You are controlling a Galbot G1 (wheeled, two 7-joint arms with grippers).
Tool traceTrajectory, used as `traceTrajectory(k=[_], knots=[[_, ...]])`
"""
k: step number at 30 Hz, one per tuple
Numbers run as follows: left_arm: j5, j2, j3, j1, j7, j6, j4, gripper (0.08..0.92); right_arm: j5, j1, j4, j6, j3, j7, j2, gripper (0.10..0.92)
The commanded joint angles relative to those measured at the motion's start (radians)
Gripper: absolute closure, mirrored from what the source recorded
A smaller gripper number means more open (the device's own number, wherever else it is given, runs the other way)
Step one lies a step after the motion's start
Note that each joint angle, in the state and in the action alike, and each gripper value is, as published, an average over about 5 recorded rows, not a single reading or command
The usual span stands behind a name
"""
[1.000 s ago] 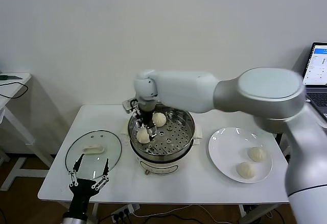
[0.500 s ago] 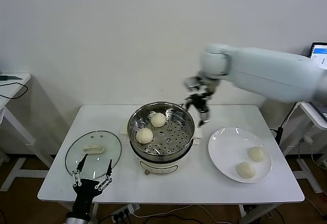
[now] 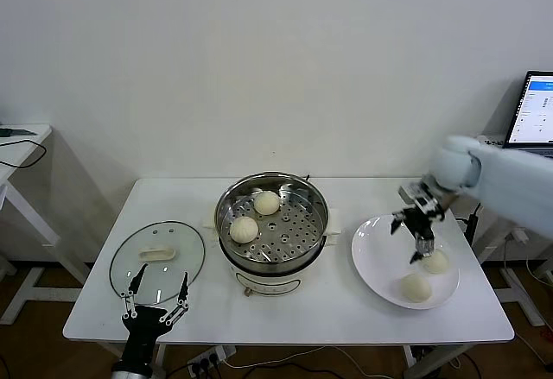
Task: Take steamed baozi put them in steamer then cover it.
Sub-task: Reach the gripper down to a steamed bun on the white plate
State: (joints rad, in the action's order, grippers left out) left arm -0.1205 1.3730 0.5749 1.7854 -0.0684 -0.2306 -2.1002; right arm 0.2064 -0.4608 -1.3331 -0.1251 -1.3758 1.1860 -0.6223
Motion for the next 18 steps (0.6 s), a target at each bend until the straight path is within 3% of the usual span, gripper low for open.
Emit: traceTrajectory(k=[1, 18], knots=[[0.0, 0.002, 0.002, 0.0, -0.001, 0.0, 0.006, 0.177, -0.077, 0.227, 0.019, 0.01, 0.111, -0.036, 0.083, 0.203], [0.003, 0.014, 0.019, -0.002, -0.004, -0.006, 0.018, 0.177, -0.108, 0.316, 0.104, 0.001, 0.19, -0.066, 0.022, 0.203]])
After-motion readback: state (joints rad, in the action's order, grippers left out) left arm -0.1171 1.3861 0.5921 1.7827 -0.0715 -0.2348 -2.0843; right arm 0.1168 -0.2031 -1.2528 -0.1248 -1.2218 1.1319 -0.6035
